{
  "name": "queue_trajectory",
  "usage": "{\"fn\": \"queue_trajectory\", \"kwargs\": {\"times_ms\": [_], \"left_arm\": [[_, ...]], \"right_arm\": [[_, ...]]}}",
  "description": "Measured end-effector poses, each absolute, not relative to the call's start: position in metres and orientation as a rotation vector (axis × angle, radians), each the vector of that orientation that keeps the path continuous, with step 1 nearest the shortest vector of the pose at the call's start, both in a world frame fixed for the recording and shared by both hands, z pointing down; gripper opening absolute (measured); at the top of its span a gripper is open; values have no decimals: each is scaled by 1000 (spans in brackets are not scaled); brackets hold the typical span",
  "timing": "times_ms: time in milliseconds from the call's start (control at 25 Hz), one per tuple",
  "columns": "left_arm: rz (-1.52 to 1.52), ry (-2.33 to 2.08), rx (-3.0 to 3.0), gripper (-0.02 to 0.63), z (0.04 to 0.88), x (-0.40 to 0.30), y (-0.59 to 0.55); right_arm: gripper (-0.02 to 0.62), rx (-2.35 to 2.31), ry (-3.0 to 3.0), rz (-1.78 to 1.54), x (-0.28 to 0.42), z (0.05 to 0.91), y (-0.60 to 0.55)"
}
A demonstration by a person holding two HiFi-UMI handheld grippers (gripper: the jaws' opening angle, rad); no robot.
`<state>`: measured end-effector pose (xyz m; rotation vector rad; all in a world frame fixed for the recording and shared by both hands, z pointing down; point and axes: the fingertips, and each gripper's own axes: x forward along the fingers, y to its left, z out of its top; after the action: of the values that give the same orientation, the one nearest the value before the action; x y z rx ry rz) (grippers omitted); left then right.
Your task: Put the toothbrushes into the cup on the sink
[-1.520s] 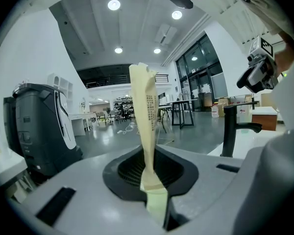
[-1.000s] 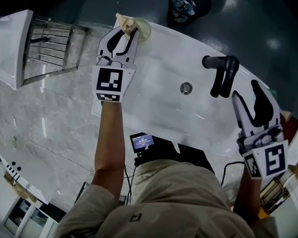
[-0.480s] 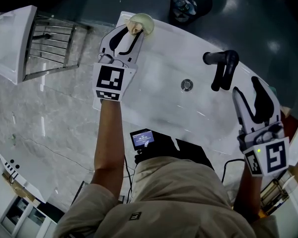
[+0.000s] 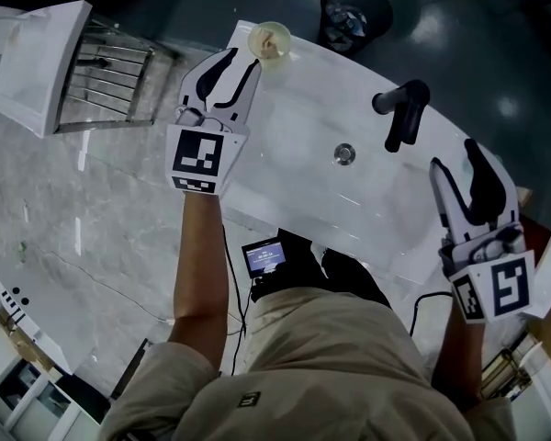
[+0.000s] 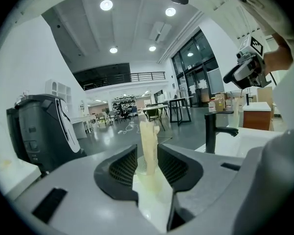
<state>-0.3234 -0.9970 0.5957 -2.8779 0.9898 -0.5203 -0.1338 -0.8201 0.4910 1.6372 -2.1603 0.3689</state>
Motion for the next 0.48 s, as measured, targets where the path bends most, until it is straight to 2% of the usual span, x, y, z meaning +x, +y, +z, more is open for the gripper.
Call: {"fn": "queue_trajectory", "kwargs": {"times_ms": [240, 480], "left_arm": [[-447, 1055, -2808, 112, 543, -343, -962], [-368, 1105, -2728, 21, 483, -356, -908]], "right_arm": [[219, 1652, -2217, 283, -138, 460, -792], [219, 1665, -2285, 185, -137, 426, -753]]}}
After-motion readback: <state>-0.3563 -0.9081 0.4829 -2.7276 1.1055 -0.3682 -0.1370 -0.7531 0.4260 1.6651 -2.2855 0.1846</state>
